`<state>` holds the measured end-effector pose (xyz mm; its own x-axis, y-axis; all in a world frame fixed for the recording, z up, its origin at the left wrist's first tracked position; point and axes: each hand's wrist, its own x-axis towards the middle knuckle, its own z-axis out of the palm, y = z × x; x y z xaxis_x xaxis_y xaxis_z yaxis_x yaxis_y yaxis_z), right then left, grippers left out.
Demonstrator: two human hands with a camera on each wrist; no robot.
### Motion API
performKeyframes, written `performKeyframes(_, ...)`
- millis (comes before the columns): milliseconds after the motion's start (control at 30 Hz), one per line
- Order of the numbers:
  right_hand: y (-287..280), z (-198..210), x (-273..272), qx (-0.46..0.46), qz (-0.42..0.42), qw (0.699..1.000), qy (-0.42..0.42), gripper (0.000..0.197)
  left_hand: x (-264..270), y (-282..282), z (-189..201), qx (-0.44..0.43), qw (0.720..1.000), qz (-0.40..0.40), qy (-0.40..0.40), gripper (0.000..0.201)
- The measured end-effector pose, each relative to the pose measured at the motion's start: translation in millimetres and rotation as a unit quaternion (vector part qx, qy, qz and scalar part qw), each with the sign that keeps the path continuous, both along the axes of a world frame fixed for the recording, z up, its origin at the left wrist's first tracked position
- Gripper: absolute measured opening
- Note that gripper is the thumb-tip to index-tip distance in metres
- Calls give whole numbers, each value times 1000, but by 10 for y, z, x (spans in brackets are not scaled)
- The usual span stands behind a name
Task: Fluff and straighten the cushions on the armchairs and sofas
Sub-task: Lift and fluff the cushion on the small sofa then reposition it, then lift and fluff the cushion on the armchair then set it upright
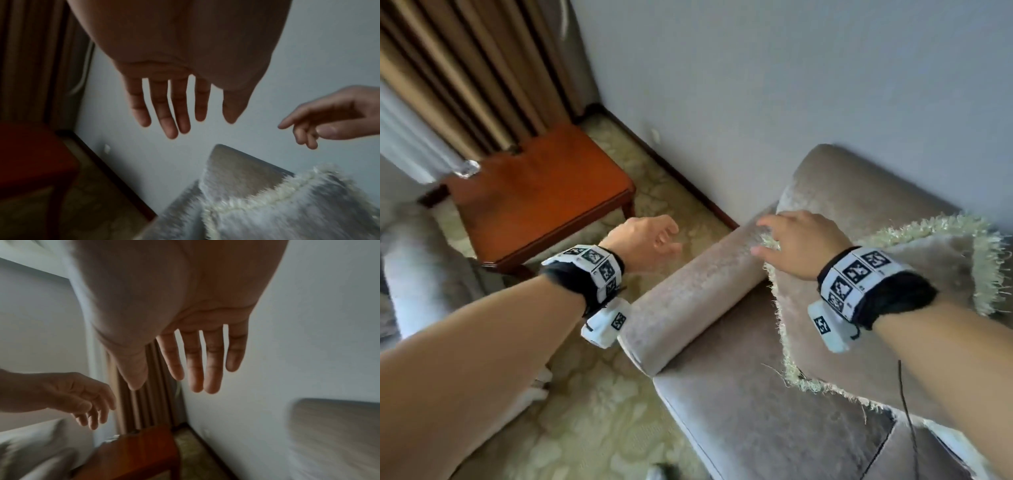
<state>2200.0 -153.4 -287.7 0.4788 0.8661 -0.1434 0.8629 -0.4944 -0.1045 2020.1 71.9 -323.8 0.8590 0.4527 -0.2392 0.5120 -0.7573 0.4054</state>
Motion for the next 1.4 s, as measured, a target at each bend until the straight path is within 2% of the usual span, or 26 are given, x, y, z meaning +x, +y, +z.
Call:
performKeyframes(133, 905, 430, -806, 5, 118, 993, -4, 55, -1141, 489, 554, 59, 994, 92, 22, 45)
performKeyframes(267, 1660, 740, -1734, -3, 209, 978, -16, 55, -2362, 841, 932, 103, 979, 172, 33, 49)
performKeyframes(500, 2634, 1165, -3606, 2, 337, 941, -35, 59, -4476, 1020, 1371, 170, 947, 261, 79, 49)
performKeyframes(667, 3194, 1343, -4776, 15, 406, 912, -58, 58, -5557, 1178, 1573, 206, 924, 304, 107, 52)
performKeyframes(867, 3918, 1381, -5723, -14, 479, 875, -76, 57, -6362, 1602, 1501, 181, 911, 352, 119, 50)
performKeyframes(1067, 4947, 1132, -6302, -34, 532, 841, -90, 57, -6929, 2259, 1264, 151, 893, 393, 159, 45)
performKeyframes(1267, 6088, 913, -6708, -49, 574, 813, -82, 57, -7248, 3121, 1235, 145, 870, 436, 182, 48)
performKeyframes(1400, 6629, 817, -6900, -58, 581, 809, -68, 58, -7363, 3503, 1224, 132, 860, 459, 178, 51)
